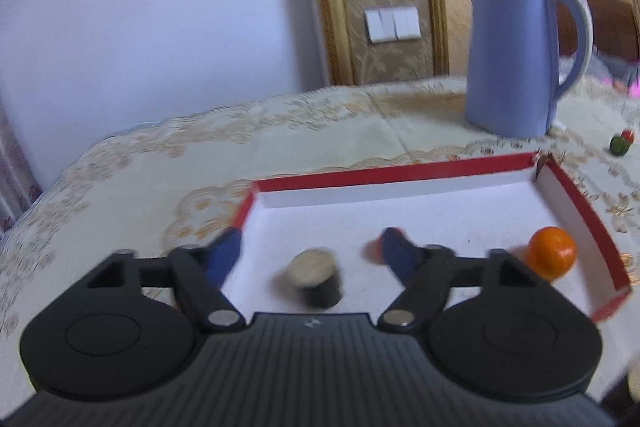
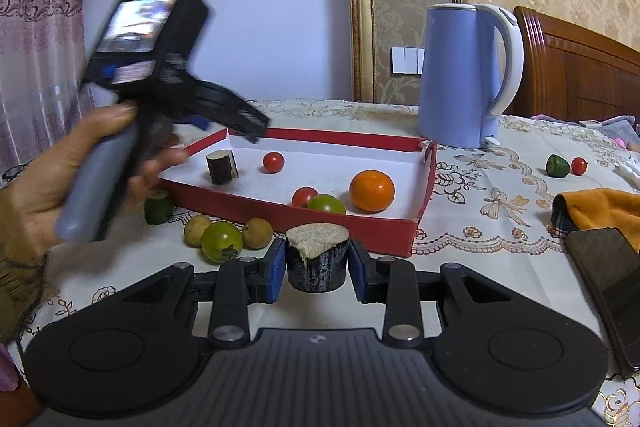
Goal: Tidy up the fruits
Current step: 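Carry the red tomato into the red tray and open the left tool, then carry the taro slice into the red tray and open the right tool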
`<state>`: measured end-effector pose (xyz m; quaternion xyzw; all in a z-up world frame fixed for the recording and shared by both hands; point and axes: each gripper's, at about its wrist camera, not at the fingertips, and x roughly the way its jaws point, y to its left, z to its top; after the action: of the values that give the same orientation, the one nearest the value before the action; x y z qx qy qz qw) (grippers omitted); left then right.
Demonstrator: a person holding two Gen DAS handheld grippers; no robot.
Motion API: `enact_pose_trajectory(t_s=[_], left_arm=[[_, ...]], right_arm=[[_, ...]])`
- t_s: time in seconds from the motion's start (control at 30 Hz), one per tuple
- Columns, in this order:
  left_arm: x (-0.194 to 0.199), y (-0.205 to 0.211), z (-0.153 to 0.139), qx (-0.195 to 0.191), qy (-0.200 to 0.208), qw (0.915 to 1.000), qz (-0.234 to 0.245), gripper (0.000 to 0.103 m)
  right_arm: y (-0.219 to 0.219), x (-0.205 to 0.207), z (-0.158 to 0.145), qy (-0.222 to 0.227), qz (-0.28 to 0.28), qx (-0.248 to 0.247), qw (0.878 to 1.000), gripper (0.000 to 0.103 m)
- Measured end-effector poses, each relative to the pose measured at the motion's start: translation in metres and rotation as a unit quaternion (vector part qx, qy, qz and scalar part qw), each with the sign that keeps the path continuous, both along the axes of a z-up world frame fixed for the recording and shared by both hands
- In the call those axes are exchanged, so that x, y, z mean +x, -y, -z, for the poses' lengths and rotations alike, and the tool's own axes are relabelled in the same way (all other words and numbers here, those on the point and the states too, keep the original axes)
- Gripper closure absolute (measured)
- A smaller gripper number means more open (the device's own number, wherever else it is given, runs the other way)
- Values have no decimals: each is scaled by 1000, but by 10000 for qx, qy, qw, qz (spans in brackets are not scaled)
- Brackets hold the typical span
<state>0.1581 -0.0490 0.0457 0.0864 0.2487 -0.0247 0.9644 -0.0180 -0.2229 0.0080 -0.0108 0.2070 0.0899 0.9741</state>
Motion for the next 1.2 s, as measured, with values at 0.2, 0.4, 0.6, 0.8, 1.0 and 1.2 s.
enact_pose_trajectory(t_s=[0.2,0.4,0.6,0.8,1.0,1.2], left_arm=[[-53,-55,12,-408,66,9981,-464,13],[-81,-79,40,-232,35,9973,-692,13],[-92,-76,48,-122,149,9983,-557,13],[-92,-77,50,-194,137,9986,-470,13],[-89,-85,51,-459,33,9978,-482,13],[-89,-87,51,-562,12,9975,-425,12]], right_arm=[[-6,4,-1,37,-10,-68,10000,70],[-8,17,-9,101,39,-159,9998,70],[0,49,-19,53,115,-46,9999,70],[6,97,-24,-76,394,-41,9992,70],[13,150,-22,-356,600,82,9975,70],[5,176,-15,-609,708,-311,9951,70]])
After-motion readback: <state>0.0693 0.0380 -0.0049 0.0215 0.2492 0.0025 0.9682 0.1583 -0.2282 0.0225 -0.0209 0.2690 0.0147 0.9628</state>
